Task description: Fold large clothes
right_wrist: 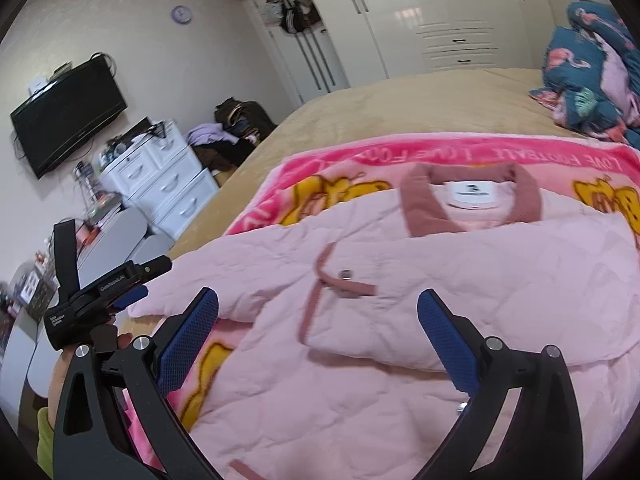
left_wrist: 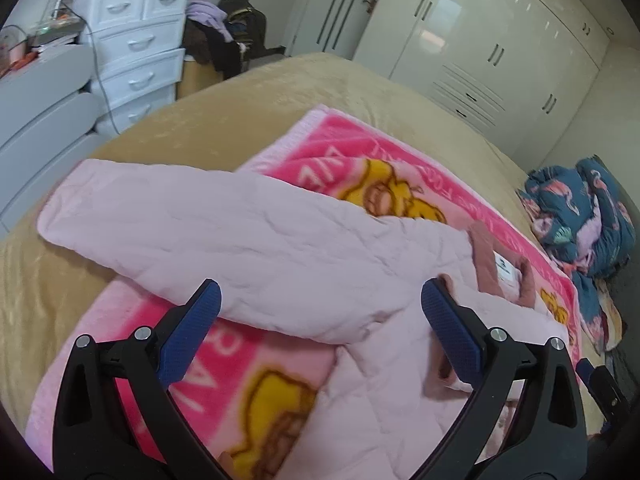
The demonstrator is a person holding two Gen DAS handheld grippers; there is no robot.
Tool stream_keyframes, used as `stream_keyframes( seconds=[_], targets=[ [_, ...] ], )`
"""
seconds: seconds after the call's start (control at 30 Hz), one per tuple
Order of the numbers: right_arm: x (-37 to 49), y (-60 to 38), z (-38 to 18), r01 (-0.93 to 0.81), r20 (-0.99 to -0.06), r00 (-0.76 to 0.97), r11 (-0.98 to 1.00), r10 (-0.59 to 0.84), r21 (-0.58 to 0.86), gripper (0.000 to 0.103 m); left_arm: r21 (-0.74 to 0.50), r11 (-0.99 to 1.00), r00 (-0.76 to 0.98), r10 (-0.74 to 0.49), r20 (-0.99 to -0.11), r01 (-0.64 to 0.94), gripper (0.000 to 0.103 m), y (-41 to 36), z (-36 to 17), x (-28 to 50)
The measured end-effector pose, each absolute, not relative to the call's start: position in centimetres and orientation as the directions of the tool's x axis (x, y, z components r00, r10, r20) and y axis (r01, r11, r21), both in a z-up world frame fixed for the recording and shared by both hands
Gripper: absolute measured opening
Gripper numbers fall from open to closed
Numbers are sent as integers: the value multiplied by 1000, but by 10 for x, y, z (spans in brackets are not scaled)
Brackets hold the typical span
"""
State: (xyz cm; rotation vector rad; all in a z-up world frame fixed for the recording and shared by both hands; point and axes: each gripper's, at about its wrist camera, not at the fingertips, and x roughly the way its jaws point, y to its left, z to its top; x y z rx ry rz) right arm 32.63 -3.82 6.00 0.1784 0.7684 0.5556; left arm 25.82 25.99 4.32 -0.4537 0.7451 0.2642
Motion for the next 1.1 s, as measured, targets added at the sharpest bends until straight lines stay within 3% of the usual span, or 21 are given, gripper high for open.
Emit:
stream_keyframes(
  seconds=[0.5, 1.1],
  targets=[
    [325, 57, 58, -550, -634, 488, 775, 600, 310, 99, -305, 788, 660, 165, -732, -535, 94, 325, 24, 238],
    [334, 131, 25, -636, -685, 367, 707, 629, 309, 99, -406, 590, 599, 168, -783, -697, 94, 405, -36, 224]
  ],
)
